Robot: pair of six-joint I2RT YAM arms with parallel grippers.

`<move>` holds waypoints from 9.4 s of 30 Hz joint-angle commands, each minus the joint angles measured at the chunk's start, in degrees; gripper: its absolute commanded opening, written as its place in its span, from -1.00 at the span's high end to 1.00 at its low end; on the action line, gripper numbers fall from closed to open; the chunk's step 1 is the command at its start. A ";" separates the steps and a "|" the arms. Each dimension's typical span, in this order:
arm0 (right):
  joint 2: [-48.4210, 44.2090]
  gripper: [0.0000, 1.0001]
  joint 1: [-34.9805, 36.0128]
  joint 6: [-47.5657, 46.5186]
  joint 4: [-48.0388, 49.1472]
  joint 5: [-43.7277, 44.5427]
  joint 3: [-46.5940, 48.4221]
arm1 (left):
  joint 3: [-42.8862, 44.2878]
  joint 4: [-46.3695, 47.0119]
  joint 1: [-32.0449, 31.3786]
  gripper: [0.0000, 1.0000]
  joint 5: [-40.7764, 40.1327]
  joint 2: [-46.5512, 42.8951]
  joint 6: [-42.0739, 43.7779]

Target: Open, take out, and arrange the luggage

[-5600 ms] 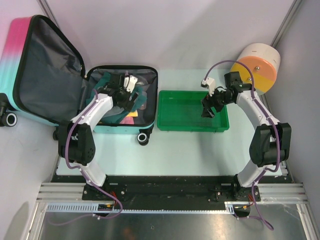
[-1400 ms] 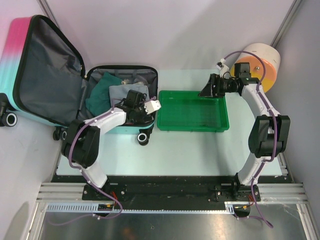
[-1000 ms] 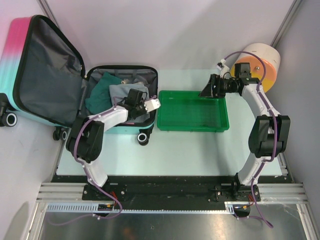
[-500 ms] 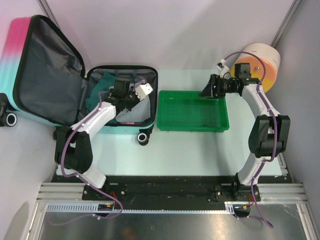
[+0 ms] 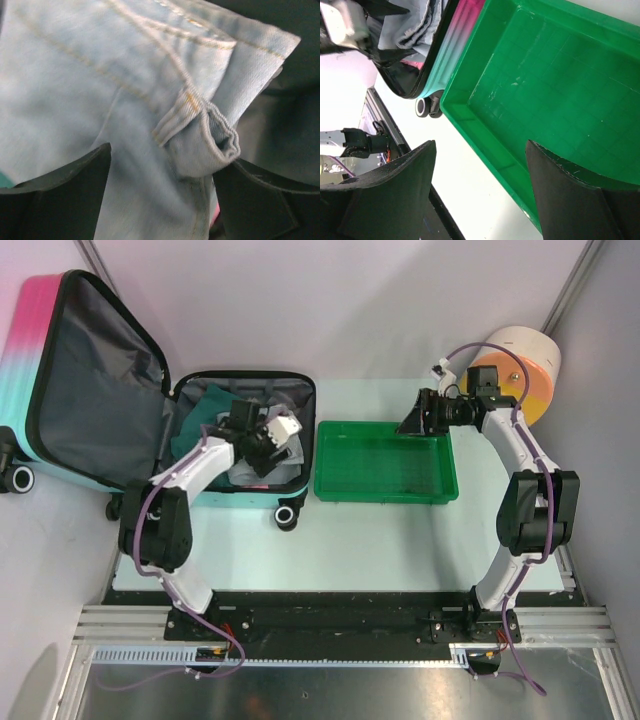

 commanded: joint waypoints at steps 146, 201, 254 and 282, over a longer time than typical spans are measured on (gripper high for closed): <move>8.74 1.00 1.27 -16.83 -22.82 17.86 -0.21 | 24.07 -3.35 -24.86 0.51 2.88 17.23 -18.89; -2.61 -0.59 -0.84 -8.14 -4.90 11.71 7.69 | 26.09 -5.19 1.41 0.02 -15.76 17.33 -21.69; -0.50 -0.56 -0.75 0.21 -0.59 8.11 5.40 | 35.14 -5.90 8.36 1.00 18.34 8.62 -35.23; -4.63 -0.54 -21.31 -5.40 -10.08 5.73 -1.89 | 57.66 -0.63 -28.19 1.00 21.69 29.36 -28.48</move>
